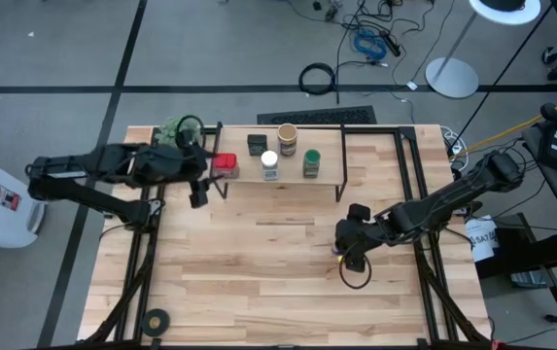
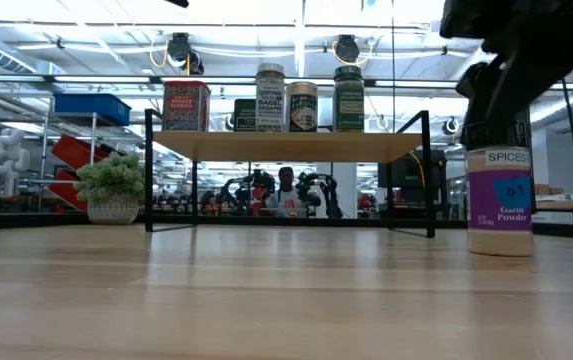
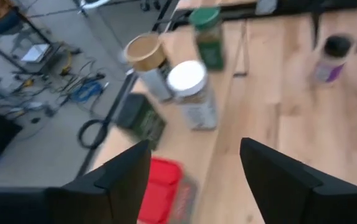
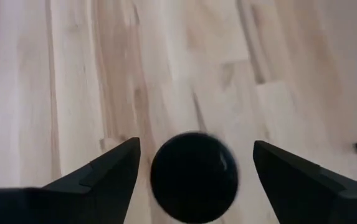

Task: Shelf spices
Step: Remove the red seasoning can from the shelf

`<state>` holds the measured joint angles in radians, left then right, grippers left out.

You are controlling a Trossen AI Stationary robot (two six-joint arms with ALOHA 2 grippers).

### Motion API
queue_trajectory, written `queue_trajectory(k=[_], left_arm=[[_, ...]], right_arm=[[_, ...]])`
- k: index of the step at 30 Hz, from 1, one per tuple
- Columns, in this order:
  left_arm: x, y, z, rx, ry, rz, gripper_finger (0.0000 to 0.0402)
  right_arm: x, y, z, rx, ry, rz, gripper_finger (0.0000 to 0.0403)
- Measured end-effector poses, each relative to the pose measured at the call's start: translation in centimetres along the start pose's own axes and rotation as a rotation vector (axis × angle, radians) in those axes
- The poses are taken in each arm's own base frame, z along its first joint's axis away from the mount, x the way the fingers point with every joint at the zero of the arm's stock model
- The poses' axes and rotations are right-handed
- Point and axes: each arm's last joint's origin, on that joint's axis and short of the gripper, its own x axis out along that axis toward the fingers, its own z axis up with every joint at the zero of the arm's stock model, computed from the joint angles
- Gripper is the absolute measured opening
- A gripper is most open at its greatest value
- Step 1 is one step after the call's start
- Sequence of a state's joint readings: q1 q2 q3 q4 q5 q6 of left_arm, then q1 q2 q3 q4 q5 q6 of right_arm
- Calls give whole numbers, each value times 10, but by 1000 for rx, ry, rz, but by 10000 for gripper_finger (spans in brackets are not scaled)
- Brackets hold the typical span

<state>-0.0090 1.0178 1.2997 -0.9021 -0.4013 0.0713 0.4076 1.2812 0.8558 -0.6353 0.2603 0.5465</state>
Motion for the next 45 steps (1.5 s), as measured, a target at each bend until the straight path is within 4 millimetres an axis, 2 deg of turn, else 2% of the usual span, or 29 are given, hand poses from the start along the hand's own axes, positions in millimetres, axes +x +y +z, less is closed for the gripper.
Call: queue_trajectory(k=[6,11,18,23,28,31,35,40,45], left_arm=[[3,6,1,202,-4,32,265],[2,5,1,120,-6,21,265],[10,9,-10,115,131,5,265],[24,15,-13,108,194,-87,265],[36,27,-14,96,227,-43,265],[37,30,-15,115,233,-75,271],[41,34,-16,84,226,-147,307],[44,41,-17,82,233,-124,364],[53,48,-21,90,268,-131,386]], right_arm=[[-18,5,18,9,-96,48,300],[-34,8,36,-17,-197,12,300],[-47,10,53,-67,-364,-95,300],[-45,13,57,-71,-394,-82,300],[-33,17,57,-76,-361,-97,300],[-25,19,57,-92,-339,-100,300],[-20,21,57,-106,-323,-105,300],[-21,22,59,-121,-343,-98,300],[-21,23,61,-134,-368,-90,299]])
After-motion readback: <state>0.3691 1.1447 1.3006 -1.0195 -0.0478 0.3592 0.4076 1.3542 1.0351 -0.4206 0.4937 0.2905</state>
